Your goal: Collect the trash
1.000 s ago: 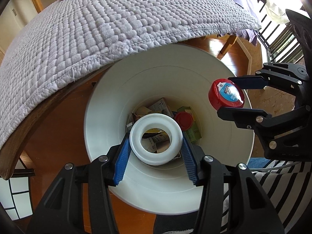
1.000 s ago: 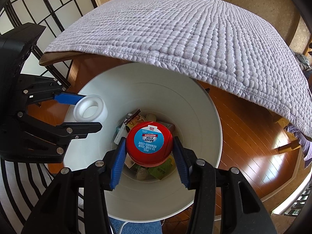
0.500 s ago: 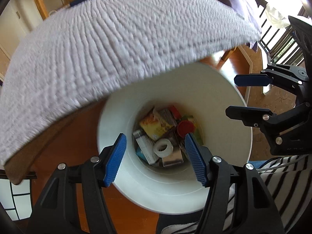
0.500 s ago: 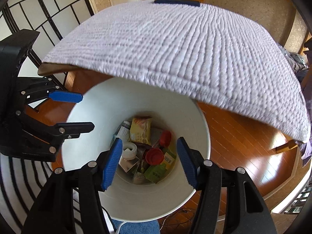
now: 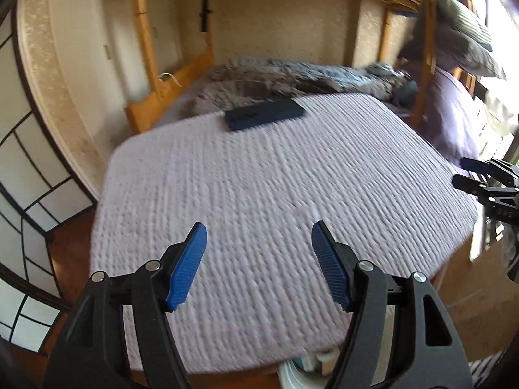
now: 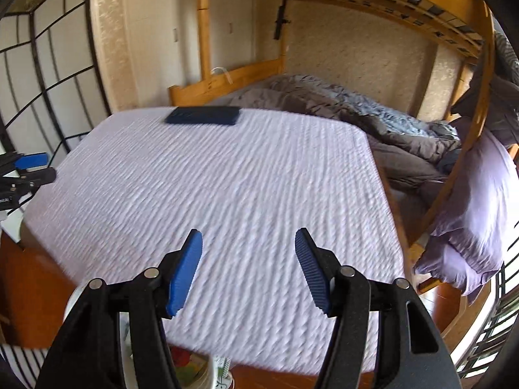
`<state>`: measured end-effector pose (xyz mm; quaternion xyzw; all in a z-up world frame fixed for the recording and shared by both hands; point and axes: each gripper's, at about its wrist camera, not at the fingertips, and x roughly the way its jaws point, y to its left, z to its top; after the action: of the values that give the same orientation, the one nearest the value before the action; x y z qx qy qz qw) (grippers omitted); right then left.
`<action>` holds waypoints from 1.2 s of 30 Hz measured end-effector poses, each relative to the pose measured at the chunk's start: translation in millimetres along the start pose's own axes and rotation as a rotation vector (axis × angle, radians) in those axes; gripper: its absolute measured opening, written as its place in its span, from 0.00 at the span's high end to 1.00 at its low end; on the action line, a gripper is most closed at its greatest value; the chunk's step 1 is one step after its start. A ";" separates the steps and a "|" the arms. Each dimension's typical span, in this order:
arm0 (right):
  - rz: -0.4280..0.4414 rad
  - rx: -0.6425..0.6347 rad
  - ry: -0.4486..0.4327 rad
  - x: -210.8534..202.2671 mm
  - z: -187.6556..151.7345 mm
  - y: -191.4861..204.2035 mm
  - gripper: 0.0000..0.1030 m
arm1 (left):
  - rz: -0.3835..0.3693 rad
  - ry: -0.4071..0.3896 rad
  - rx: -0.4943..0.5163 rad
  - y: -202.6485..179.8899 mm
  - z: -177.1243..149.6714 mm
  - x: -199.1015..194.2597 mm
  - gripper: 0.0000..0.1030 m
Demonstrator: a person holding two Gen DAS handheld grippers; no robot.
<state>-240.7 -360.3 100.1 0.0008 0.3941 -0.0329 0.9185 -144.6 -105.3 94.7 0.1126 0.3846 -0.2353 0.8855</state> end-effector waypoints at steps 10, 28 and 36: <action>-0.042 0.025 -0.015 39.3 49.0 -30.7 0.43 | 0.079 -0.013 -0.098 41.1 30.0 26.6 0.33; -0.106 0.159 0.039 109.2 55.7 -72.5 0.43 | 0.193 0.058 -0.265 94.1 23.4 89.0 0.33; -0.123 0.187 0.072 129.3 48.7 -86.3 0.43 | 0.222 0.097 -0.293 112.5 15.7 110.0 0.33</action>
<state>-121.9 -455.5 42.2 0.0635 0.4211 -0.1260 0.8960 -12.9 -50.5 26.8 0.0352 0.4420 -0.0721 0.8934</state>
